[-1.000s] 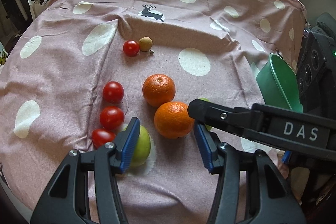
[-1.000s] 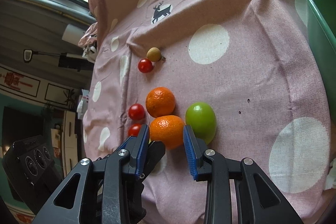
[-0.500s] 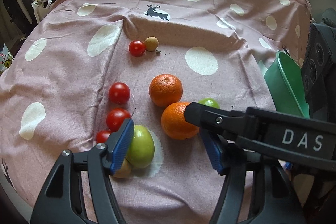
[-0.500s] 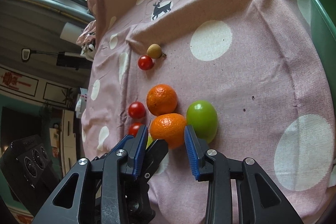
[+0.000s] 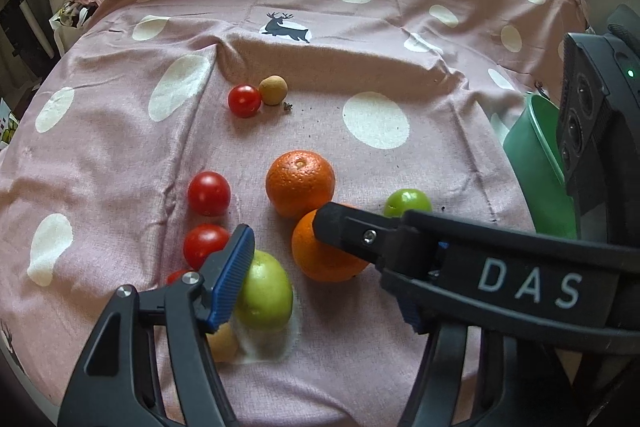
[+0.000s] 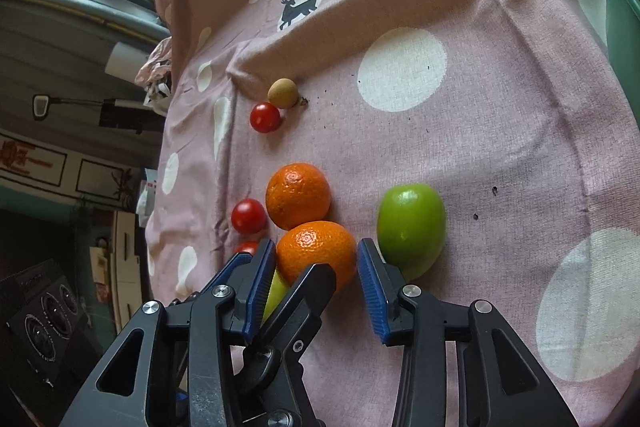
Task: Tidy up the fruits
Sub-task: 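Close the right gripper around the orange nearest the green lime, then lift the orange with the right gripper and carry it over the green bowl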
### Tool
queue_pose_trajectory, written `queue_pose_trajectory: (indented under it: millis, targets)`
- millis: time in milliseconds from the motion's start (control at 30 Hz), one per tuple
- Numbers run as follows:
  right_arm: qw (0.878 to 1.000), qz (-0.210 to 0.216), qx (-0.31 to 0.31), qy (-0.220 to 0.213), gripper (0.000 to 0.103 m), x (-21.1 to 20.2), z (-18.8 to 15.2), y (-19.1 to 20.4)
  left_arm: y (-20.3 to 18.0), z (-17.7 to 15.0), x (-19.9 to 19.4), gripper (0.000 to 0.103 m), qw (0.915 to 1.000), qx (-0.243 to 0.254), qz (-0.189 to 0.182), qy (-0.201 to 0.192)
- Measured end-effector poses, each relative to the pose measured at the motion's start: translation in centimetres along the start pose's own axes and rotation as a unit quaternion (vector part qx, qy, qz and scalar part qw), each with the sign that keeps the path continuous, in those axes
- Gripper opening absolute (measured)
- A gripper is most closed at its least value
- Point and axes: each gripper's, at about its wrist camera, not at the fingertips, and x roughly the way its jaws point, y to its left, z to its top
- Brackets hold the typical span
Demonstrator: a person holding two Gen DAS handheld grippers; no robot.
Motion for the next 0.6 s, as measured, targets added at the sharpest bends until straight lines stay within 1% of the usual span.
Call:
queue_pose_trajectory:
  millis: [67, 133, 200, 333, 433, 533, 600]
  targets:
    - [1.0, 0.012, -0.001, 0.005, 0.043, 0.2, 0.0, -0.1, -0.3, 0.0, 0.1, 0.053, 1.0, 0.004, -0.004, 0.0]
    - [1.0, 0.021, -0.002, 0.006, 0.043, 0.3, 0.0, -0.1, -0.4, -0.1, 0.3, 0.048, 0.9999, 0.002, -0.009, 0.005]
    - [1.0, 0.018, -0.003, 0.003, 0.043, 0.2, -0.1, 0.0, -0.4, -0.1, 0.2, 0.044, 1.0, -0.003, -0.005, 0.002]
    - [1.0, 0.014, -0.014, -0.01, 0.042, -0.5, -0.3, 0.5, 0.2, -0.1, -0.2, 0.045, 0.9993, -0.023, -0.028, 0.002]
    - [0.999, 0.019, -0.025, -0.024, 0.039, -1.6, -0.5, 0.9, 0.2, 0.0, -1.0, 0.045, 0.9987, -0.032, -0.038, -0.011]
    - [0.998, 0.024, -0.044, -0.042, 0.039, -2.7, -0.7, 1.6, -0.5, 0.0, -2.0, 0.044, 0.9986, -0.02, -0.035, -0.035]
    - [0.997, 0.022, -0.054, -0.05, 0.039, -3.2, -0.9, 1.9, -0.8, 0.1, -2.5, 0.044, 0.9983, -0.017, -0.037, -0.043]
